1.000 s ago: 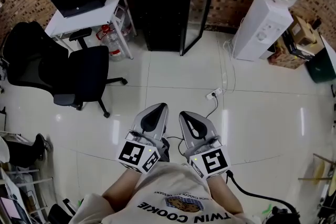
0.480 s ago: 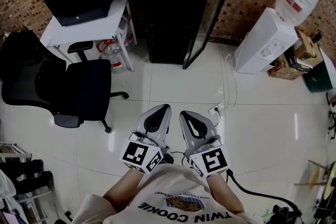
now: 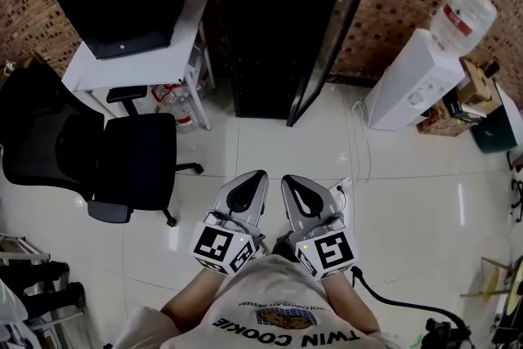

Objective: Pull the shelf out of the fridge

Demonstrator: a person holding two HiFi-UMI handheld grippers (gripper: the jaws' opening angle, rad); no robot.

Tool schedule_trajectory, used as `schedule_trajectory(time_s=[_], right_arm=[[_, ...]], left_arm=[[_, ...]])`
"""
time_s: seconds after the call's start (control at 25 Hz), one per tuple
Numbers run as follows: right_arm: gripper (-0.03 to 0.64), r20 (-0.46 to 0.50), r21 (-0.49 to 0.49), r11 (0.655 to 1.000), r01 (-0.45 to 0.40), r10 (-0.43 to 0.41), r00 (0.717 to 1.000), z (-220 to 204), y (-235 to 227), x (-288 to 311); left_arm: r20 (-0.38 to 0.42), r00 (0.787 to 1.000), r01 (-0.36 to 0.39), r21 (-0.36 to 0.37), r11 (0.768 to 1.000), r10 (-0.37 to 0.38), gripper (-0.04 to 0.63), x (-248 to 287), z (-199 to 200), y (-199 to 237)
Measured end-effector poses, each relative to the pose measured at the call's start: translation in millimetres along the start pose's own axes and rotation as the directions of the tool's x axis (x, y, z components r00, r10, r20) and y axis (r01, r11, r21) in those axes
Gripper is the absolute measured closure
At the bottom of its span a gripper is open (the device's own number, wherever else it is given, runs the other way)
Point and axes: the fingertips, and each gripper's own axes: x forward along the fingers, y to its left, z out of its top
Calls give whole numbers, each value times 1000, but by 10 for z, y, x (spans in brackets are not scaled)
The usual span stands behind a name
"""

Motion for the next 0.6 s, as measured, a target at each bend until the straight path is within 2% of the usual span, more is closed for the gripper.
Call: schedule_trajectory(time_s=[0.32,0.6], right_arm=[[612,24,15,999,-38,38,999,-9,-283,468],[612,64,24,998,-63,61,996,77,-855,1042]], left_arm=[[-16,999,-29,13,999,30,595,412,4,327],[-22,998,-60,40,997,60,595,1099,74,676]])
